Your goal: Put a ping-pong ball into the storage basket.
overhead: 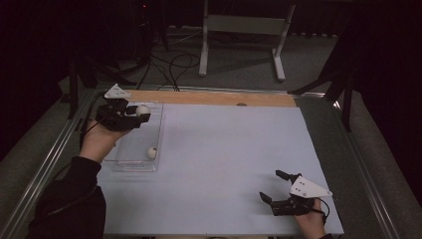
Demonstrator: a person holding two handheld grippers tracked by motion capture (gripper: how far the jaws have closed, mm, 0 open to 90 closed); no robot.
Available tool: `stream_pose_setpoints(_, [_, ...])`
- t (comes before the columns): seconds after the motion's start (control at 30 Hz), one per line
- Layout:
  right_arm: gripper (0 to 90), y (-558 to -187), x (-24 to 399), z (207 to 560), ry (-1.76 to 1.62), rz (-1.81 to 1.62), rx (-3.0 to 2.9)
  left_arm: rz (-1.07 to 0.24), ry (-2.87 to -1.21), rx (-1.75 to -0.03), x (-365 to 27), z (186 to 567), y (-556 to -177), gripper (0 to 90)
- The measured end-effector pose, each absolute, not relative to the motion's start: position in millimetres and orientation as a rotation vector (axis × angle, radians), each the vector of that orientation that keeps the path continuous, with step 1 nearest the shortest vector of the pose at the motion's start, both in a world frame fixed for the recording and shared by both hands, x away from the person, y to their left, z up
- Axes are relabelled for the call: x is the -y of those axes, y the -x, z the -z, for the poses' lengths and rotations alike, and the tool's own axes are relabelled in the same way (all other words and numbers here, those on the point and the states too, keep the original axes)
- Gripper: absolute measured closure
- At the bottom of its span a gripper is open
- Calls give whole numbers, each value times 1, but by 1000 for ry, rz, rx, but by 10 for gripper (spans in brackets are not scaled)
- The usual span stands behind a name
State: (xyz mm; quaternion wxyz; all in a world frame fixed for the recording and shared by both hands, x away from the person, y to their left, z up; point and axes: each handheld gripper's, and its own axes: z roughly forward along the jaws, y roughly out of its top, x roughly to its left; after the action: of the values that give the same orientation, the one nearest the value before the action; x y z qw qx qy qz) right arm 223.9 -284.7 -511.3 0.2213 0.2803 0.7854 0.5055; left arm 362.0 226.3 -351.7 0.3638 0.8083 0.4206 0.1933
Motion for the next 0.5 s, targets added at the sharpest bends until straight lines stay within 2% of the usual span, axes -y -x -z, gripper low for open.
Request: stream_pose_setpoints(0.5, [82, -224, 285, 512, -782, -1397, -2176, -443, -2070, -1142, -234, 385, -373, 523])
